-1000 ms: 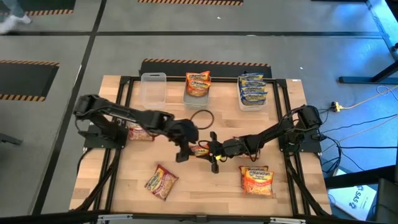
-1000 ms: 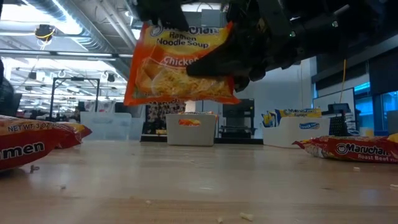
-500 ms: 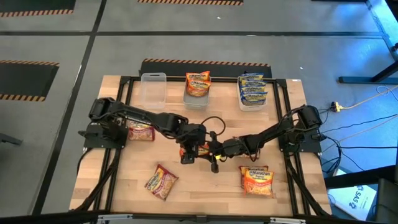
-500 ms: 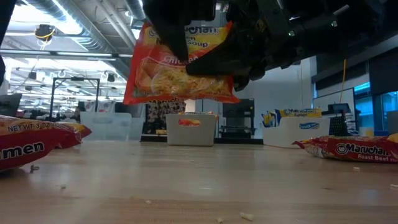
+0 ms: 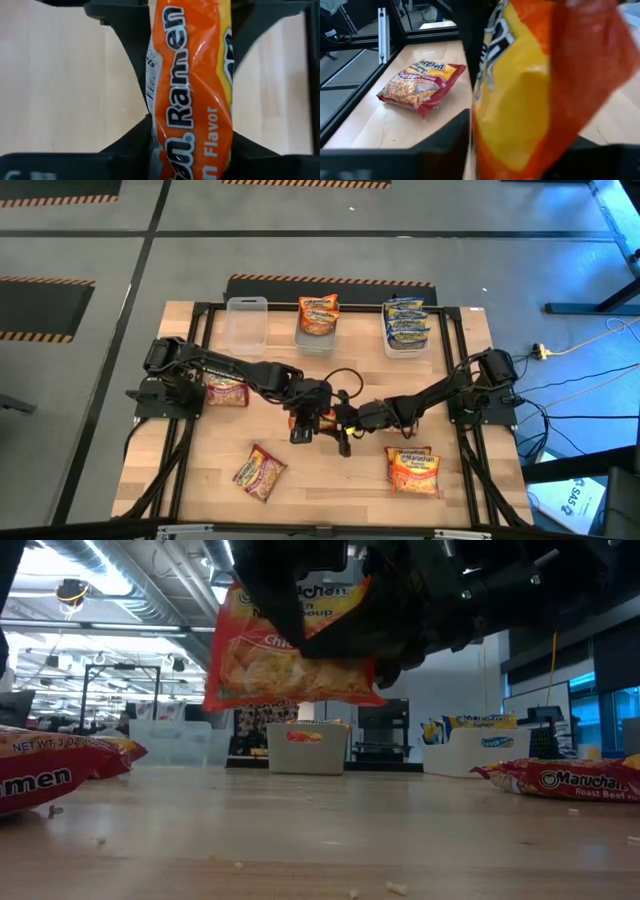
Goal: Sort Maruchan noodles
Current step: Put the orange noodle pack into the gray bin
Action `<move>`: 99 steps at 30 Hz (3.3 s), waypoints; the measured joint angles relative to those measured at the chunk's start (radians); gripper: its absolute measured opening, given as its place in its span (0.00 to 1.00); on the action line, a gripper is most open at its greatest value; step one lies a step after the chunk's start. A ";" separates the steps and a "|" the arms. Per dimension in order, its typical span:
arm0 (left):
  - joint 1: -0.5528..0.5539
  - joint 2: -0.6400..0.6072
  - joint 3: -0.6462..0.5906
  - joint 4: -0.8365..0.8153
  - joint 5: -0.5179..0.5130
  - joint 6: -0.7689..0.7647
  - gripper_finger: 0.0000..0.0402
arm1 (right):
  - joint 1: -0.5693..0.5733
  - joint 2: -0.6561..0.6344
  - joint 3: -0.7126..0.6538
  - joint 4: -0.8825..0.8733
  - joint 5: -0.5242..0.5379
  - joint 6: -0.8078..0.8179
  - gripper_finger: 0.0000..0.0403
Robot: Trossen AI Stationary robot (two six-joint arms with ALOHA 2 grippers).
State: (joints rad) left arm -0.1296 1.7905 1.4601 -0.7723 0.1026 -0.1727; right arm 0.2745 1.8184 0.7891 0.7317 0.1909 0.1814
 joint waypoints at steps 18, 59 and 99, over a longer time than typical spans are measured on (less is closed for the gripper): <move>0.143 -0.190 0.008 -0.093 -0.290 0.297 0.32 | 0.186 -0.227 -0.073 -0.340 0.350 0.154 0.69; 0.718 0.248 0.442 -0.117 0.109 0.706 0.31 | 0.183 -0.122 -0.070 -0.288 0.425 0.151 0.69; 0.724 0.365 0.258 -0.038 -0.043 0.709 0.40 | 0.183 -0.081 -0.070 -0.255 0.401 0.129 0.69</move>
State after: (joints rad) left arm 0.5945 2.1555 1.7180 -0.8102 0.0592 0.5367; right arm 0.4576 1.7378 0.7189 0.4770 0.5919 0.3103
